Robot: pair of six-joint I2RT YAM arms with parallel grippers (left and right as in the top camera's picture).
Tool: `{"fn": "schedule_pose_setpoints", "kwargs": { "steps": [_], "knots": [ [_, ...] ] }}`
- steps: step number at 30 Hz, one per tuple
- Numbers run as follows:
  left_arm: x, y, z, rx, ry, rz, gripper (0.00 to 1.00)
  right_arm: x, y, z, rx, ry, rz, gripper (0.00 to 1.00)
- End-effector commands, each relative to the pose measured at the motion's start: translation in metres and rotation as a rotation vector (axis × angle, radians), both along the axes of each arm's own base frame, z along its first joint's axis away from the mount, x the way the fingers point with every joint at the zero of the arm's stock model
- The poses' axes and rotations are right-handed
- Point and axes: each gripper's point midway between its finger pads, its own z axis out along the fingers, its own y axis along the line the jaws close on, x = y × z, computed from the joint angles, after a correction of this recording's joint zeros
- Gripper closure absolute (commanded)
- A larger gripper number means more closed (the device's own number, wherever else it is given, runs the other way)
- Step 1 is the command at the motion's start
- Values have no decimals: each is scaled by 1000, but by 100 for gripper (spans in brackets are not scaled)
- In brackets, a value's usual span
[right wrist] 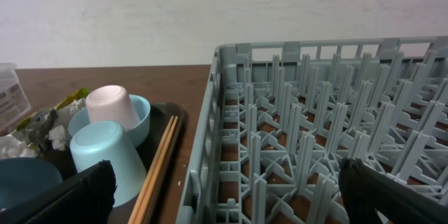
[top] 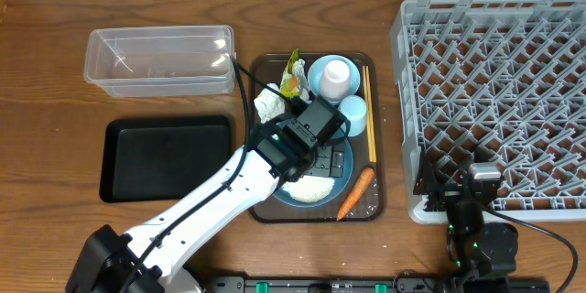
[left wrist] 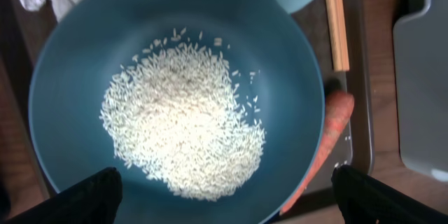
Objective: Sort waste into correct bins and load items into the dishwasher rack
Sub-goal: 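Lower the left gripper to the right rim of the blue bowl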
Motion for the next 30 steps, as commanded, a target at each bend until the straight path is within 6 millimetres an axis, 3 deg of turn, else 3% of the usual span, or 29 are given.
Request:
{"fn": "schedule_pose_setpoints", "kwargs": {
  "steps": [1,14,21,30],
  "knots": [
    [9,-3,1,18,-38,-9,2,-1,6,-2,-13,4,26,1],
    [16,-41,-31,34,-72,-143,1,-1,6,-2,-13,4,26,1],
    [20,-40,-38,118,-132,-152,2,-1,6,-2,-13,4,26,1],
    [15,-54,-54,128,-125,-192,3,-1,6,-2,-13,4,26,1]
  ]
}}
